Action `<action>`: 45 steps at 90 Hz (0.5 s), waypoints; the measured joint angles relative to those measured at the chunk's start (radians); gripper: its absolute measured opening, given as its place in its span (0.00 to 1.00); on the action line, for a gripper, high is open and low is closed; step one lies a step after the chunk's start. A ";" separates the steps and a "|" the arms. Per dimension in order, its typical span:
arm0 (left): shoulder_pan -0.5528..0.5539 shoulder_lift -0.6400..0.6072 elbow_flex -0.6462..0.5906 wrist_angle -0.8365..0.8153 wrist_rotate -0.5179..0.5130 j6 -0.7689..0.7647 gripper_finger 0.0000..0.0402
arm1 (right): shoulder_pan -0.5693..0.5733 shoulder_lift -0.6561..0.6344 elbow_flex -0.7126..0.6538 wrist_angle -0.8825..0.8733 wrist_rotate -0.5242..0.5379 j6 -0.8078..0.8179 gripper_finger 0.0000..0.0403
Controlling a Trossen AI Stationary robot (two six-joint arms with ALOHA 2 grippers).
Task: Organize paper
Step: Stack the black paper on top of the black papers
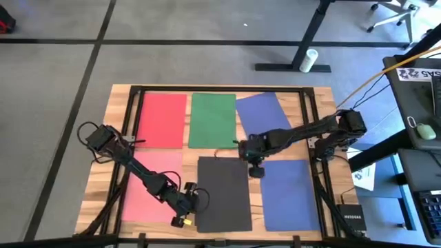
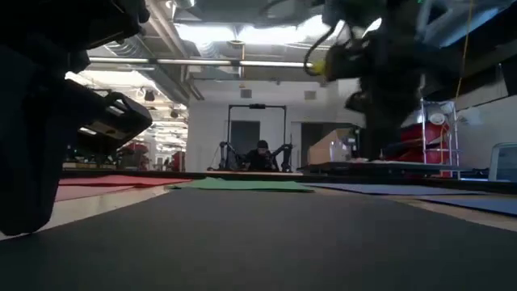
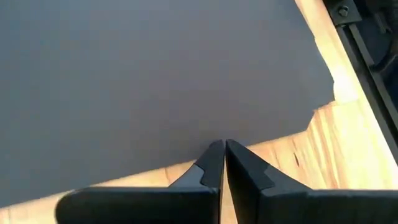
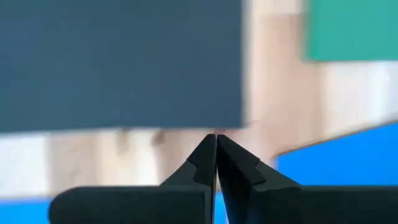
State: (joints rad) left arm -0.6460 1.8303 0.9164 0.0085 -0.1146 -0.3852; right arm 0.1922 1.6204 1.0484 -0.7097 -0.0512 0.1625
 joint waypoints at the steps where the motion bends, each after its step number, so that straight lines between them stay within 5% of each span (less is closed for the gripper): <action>1: -0.001 0.000 0.001 -0.002 0.000 0.001 0.00 | 0.011 -0.002 0.001 -0.002 -0.007 0.007 0.00; 45: -0.049 0.005 0.072 -0.130 0.008 -0.053 0.00 | 0.414 0.158 0.001 0.290 -0.070 0.292 0.00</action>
State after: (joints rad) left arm -0.6945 1.8352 0.9886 -0.1212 -0.1070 -0.4383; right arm 0.6065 1.7782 1.0496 -0.4195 -0.1212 0.4540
